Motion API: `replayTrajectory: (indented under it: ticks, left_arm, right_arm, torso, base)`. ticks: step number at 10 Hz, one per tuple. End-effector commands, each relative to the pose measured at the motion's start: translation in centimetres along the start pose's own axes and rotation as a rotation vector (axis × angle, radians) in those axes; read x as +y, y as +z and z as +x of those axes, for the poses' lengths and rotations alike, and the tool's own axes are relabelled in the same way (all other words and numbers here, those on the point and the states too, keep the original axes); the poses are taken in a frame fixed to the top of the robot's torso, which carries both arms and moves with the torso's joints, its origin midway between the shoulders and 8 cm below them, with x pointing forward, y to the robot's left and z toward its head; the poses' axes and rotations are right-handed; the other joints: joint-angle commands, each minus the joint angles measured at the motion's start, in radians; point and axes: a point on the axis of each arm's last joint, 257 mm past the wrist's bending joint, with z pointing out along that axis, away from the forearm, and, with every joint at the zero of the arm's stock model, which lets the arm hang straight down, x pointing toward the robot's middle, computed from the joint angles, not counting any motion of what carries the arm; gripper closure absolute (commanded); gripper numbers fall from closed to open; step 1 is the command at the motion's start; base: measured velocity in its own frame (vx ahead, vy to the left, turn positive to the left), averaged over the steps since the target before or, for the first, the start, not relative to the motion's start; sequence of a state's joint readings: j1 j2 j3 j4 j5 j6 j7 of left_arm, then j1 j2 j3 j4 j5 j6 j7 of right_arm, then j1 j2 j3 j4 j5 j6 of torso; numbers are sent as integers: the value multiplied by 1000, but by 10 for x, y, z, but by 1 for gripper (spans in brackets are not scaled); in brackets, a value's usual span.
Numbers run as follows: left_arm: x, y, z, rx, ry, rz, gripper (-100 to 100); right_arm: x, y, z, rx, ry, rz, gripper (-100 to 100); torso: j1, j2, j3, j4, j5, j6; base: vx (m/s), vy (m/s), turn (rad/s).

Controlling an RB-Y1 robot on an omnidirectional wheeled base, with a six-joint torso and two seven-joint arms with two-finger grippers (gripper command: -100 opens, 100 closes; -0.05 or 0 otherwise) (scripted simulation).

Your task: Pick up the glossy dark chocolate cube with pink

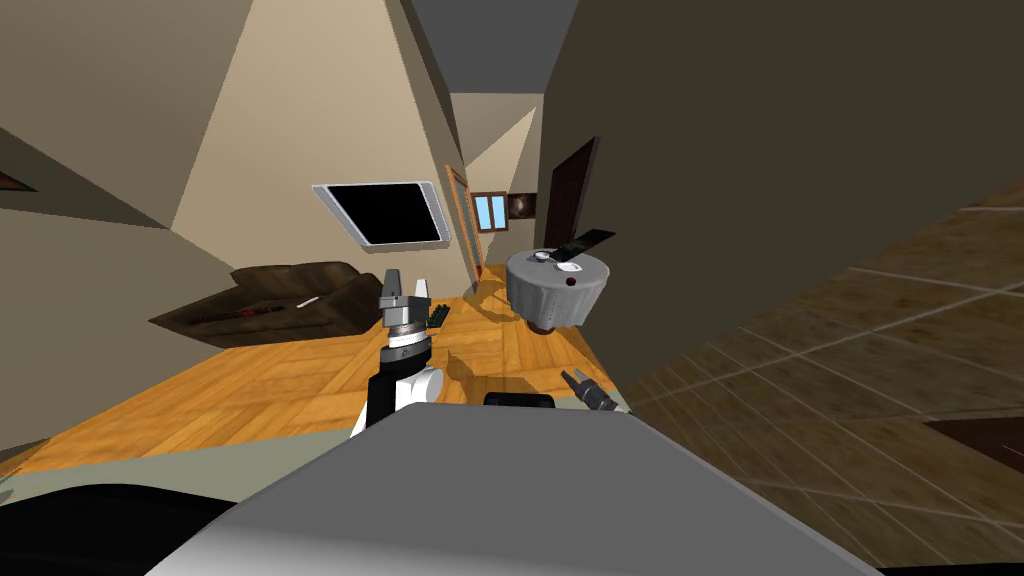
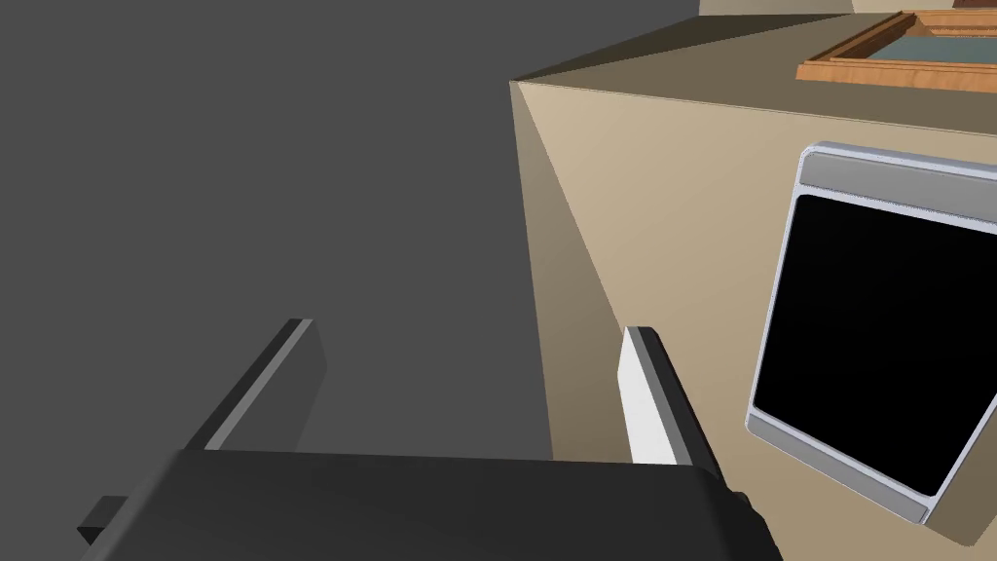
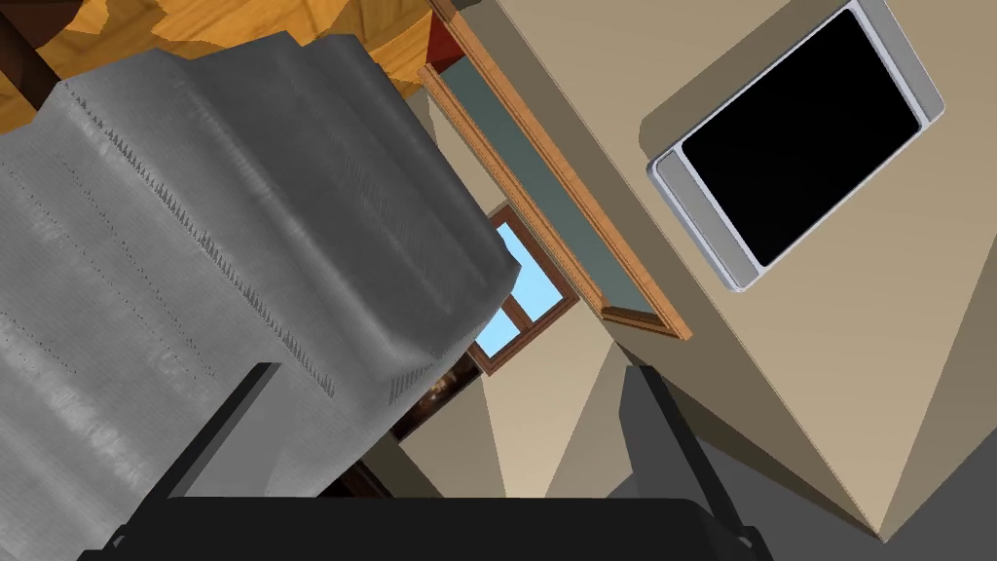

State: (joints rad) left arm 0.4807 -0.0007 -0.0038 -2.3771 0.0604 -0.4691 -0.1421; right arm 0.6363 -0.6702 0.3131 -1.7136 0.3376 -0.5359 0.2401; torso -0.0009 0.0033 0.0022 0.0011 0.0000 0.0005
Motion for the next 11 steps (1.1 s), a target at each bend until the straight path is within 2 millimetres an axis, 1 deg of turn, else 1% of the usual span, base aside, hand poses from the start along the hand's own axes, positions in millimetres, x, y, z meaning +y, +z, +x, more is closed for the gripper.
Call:
replayTrajectory:
  ticks: [1, 2, 3, 4, 5, 6, 7, 8, 9, 10, 11]
  left_arm:
    - [0, 0, 0, 0, 0, 0, 0]
    - [0, 0, 0, 0, 0, 0, 0]
    - [0, 0, 0, 0, 0, 0, 0]
    - [0, 0, 0, 0, 0, 0, 0]
    - [0, 0, 0, 0, 0, 0, 0]
    - [0, 0, 0, 0, 0, 0, 0]
    - [0, 0, 0, 0, 0, 0, 0]
    - [0, 0, 0, 0, 0, 0, 0]
    - [0, 0, 0, 0, 0, 0, 0]
    - [0, 0, 0, 0, 0, 0, 0]
    - [0, 0, 0, 0, 0, 0, 0]
  right_arm:
    - [-16, -20, 30, 95, -35, 20, -100]
    - [-26, -27, 34, 117, -44, 37, -100]
    - [-42, -48, 59, 198, -69, 58, -100]
    - [-47, -52, 59, 214, -83, 62, -100]
    - [-57, -72, 76, 286, -115, 63, -100]
    - [-70, -82, 79, 310, -121, 89, -100]
    - [-70, -82, 79, 310, -121, 89, -100]
    - [-82, -106, 92, 386, -159, 91, -100]
    - [-93, -116, 95, 405, -161, 117, -100]
    - [-107, -141, 106, 476, -188, 128, -100]
    - [-117, -152, 105, 498, -200, 148, -100]
  torso:
    - [0, 0, 0, 0, 0, 0]
    - [0, 0, 0, 0, 0, -1]
    - [-1, 0, 0, 0, 0, 0]
    - [0, 0, 0, 0, 0, 0]
    - [0, -1, 0, 0, 0, 0]
    - [0, -1, -1, 0, 0, 0]
    - [-1, -1, -1, 0, 0, 0]
    - [-1, -2, -1, 0, 0, 0]
    - [-1, -2, -1, 0, 0, -1]
    - [-1, -2, -1, 0, 0, 0]
    - [-1, -2, -1, 0, 0, -1]
  base:
    - [-55, 27, 231]
    - [-39, 12, 101]
    - [-40, 21, 200]
    - [-35, 16, 96]
    - [-33, 21, 215]
    - [-31, 11, 132]
    - [-17, 2, -9]
    - [-19, 19, 239]
    - [-16, 9, 113]
    - [-19, 18, 277]
    - [-14, 9, 102]
